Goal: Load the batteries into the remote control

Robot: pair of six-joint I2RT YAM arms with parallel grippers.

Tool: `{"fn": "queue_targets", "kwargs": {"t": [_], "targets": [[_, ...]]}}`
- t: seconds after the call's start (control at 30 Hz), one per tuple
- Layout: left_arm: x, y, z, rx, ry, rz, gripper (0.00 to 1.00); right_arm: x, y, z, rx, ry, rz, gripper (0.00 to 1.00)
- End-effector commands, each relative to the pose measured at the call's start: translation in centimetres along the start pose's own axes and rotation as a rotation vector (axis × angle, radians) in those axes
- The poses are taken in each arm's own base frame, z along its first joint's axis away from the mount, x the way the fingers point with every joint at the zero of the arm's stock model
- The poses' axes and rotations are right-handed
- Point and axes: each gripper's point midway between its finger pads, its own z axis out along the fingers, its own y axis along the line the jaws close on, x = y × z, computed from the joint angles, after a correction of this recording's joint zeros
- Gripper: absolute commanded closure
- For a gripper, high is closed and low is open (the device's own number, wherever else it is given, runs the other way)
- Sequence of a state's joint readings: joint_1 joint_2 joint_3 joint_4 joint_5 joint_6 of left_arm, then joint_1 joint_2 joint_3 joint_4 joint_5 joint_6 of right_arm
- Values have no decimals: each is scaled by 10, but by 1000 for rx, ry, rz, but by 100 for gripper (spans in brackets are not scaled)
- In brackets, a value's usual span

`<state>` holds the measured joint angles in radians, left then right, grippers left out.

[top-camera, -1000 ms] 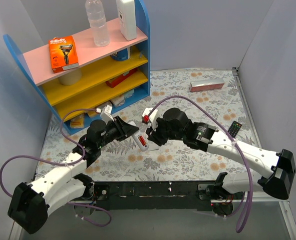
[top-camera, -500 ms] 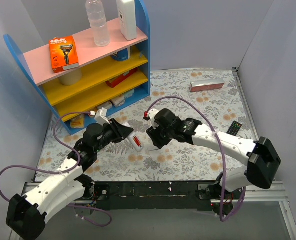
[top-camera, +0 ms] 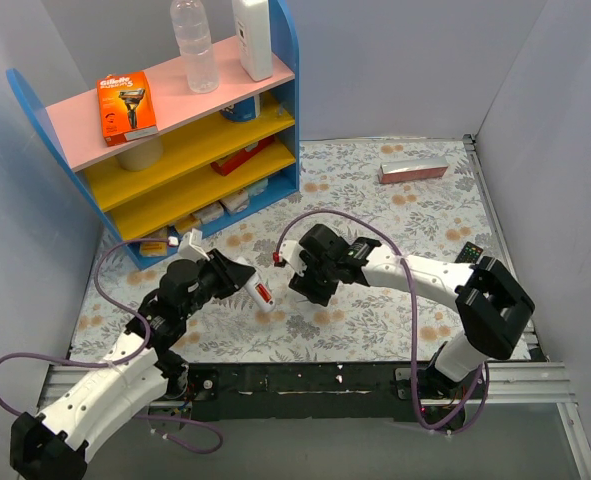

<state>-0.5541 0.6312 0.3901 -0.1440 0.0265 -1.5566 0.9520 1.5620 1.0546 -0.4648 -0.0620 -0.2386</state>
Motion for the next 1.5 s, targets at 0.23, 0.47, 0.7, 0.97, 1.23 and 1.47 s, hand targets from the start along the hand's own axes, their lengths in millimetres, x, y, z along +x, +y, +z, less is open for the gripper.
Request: {"fn": "queue_targets", "kwargs": {"t": [0.23, 0.47, 0.7, 0.97, 1.23, 1.47], "targets": [[-17, 3, -16, -42, -88, -30, 100, 10, 0, 32, -106, 38, -286, 39], [-18, 3, -19, -47, -94, -36, 100, 5, -9, 47, -95, 40, -294, 41], [-18, 3, -21, -45, -96, -42, 100, 13, -11, 60, -142, 76, -270, 43], [-19, 4, -21, -52, -101, -45, 100, 7, -15, 60, -119, 61, -228, 47], [-22, 5, -22, -65, -117, -56, 100, -14, -36, 39, 52, 78, 45, 42], [-30, 8, -25, -90, -156, -62, 100, -37, -38, 11, 209, -9, 522, 30]]}}
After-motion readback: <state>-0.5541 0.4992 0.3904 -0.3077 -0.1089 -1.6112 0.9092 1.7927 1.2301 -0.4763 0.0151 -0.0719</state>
